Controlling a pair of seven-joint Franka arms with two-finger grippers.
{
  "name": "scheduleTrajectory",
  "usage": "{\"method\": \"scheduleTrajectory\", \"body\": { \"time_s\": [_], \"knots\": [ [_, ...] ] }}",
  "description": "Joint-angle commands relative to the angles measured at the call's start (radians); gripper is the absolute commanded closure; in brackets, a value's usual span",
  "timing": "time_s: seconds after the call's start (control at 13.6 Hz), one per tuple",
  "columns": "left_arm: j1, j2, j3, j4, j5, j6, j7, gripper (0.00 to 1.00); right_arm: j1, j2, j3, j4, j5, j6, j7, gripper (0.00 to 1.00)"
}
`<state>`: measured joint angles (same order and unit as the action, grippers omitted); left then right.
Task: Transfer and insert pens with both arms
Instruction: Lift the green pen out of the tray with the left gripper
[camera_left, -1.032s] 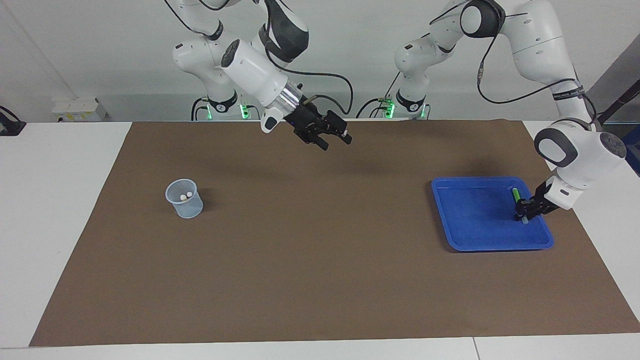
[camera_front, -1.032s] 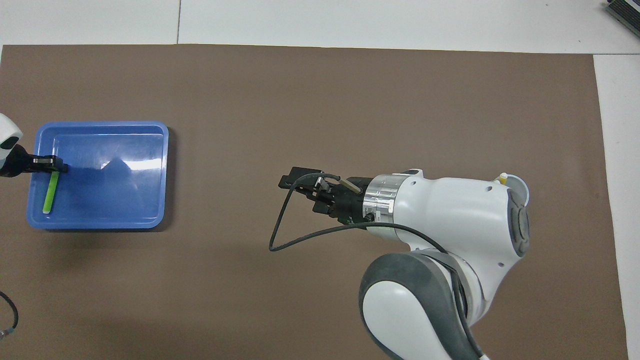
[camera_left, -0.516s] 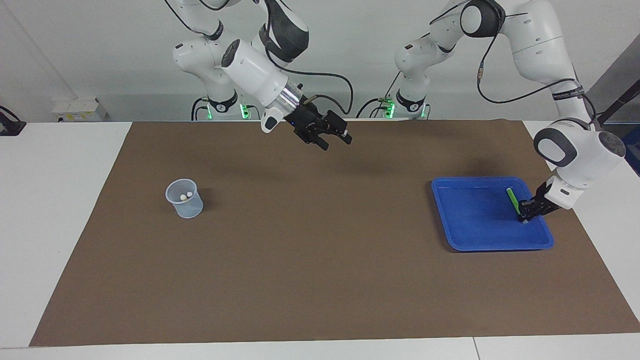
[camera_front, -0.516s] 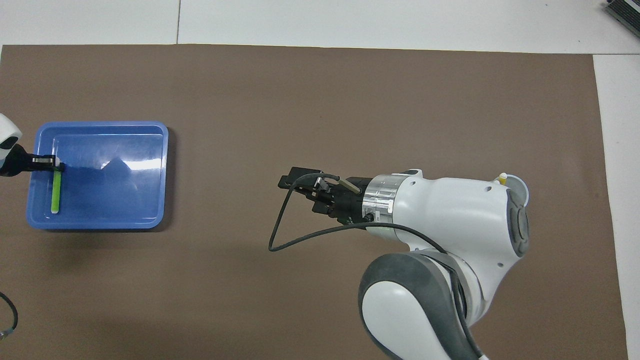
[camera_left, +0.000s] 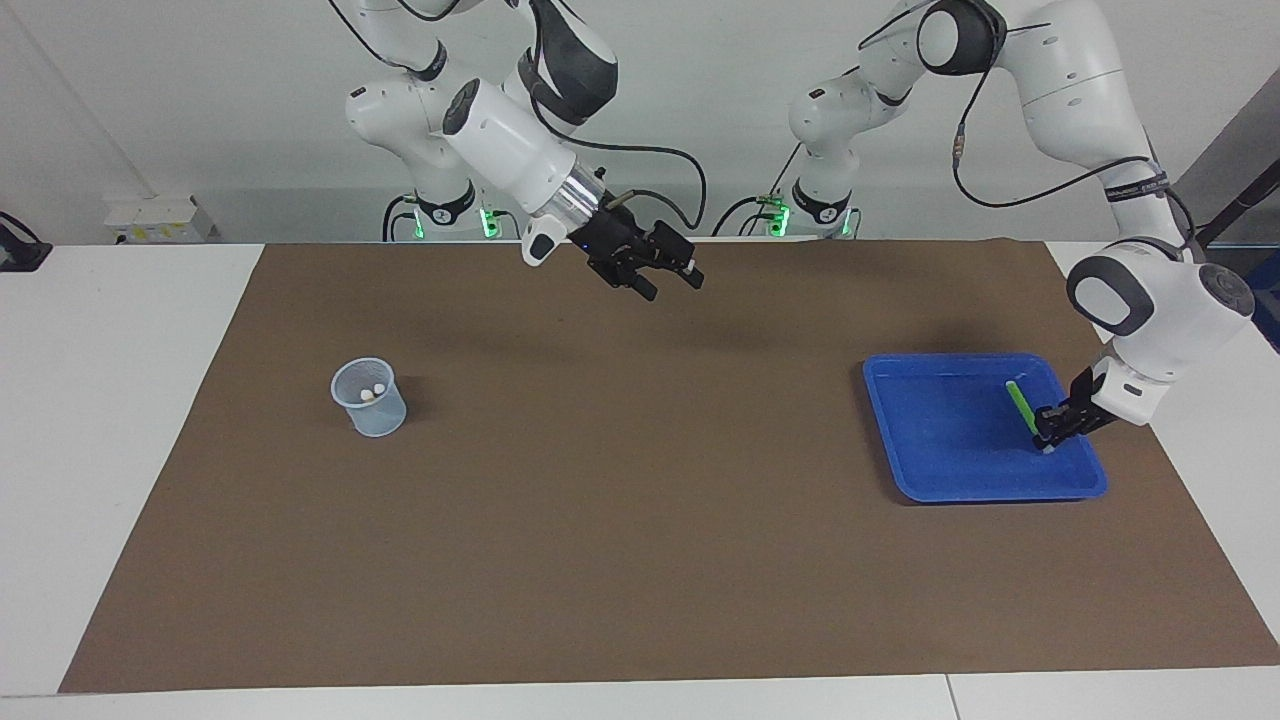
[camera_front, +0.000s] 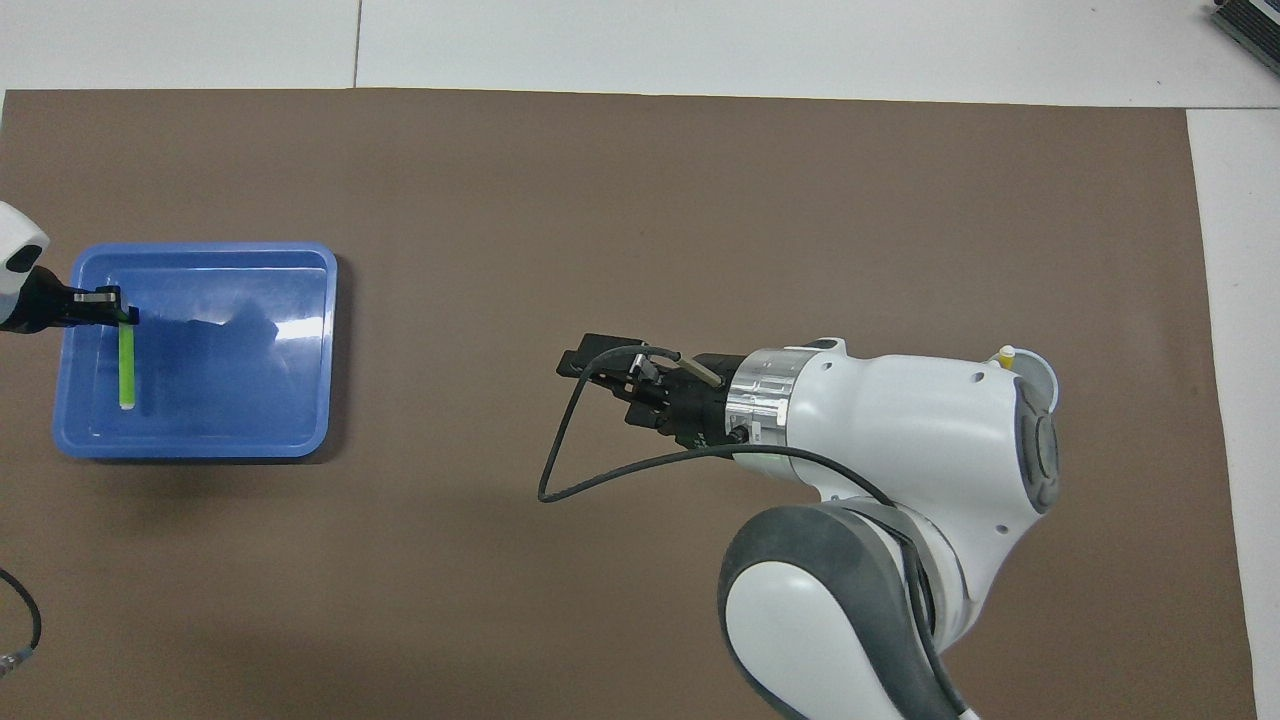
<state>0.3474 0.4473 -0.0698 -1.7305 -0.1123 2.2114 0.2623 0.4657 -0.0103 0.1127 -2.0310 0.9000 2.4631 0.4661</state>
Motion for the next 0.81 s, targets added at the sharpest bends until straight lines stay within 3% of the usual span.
{"method": "scheduleTrajectory", "body": {
  "time_s": [0.0, 0.74],
  "knots": [
    [-0.027, -0.019, 0.010, 0.055, -0.004, -0.087, -0.090, 1.00, -0.002, 0.012, 0.004, 0.012, 0.027, 0.011, -0.004, 0.00],
    [-0.122, -0.246, 0.010, 0.057, 0.020, -0.271, -0.624, 1.00, -0.002, 0.012, 0.004, 0.012, 0.027, 0.011, 0.003, 0.00]
  ]
}}
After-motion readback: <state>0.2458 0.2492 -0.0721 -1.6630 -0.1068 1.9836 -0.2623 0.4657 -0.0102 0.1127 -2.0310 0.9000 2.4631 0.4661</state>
